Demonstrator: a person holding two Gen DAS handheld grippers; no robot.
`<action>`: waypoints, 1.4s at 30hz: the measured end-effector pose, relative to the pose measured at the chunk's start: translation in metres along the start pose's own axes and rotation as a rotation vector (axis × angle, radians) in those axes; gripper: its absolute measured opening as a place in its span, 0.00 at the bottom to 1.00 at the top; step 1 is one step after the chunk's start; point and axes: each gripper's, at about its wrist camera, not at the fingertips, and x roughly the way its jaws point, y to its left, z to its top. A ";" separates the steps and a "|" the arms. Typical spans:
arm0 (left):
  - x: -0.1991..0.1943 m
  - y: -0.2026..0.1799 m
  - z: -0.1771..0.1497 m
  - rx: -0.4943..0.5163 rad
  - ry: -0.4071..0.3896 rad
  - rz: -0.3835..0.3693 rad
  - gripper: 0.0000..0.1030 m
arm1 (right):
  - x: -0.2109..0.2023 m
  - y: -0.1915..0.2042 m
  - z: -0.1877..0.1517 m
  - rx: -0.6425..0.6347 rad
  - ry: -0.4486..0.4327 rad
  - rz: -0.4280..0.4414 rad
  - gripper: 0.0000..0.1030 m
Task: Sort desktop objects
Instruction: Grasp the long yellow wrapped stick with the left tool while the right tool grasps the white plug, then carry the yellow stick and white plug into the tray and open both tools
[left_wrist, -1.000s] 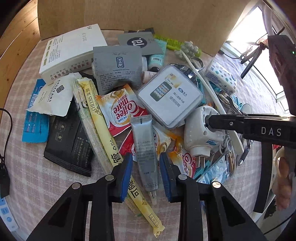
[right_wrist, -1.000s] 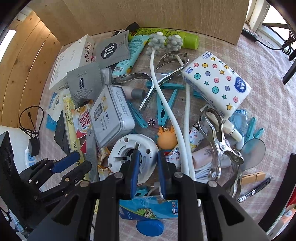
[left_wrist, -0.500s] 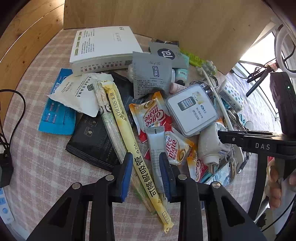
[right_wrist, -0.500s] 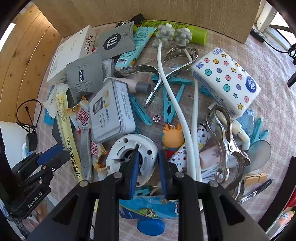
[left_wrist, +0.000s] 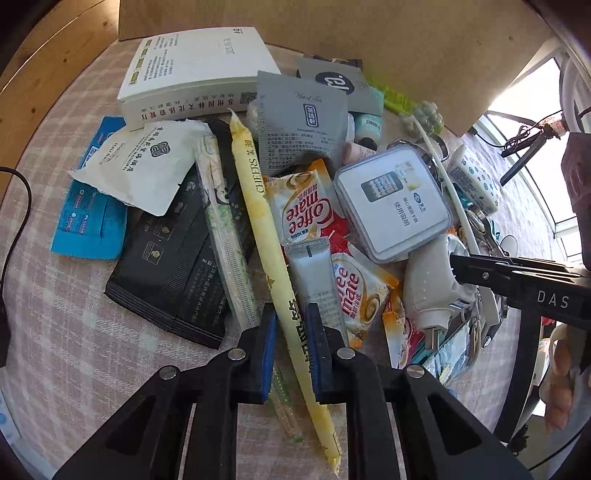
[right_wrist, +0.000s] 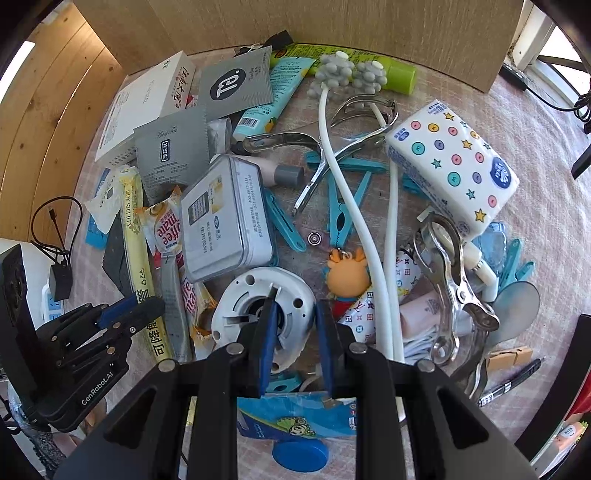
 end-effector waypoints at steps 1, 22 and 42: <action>-0.003 0.000 -0.001 0.008 -0.007 0.007 0.12 | -0.001 0.000 -0.001 -0.002 -0.002 0.007 0.19; -0.054 -0.115 -0.005 0.216 -0.083 -0.139 0.10 | -0.104 -0.065 -0.069 0.048 -0.176 0.047 0.19; 0.008 -0.471 -0.113 0.808 0.166 -0.406 0.10 | -0.198 -0.364 -0.250 0.646 -0.330 -0.193 0.19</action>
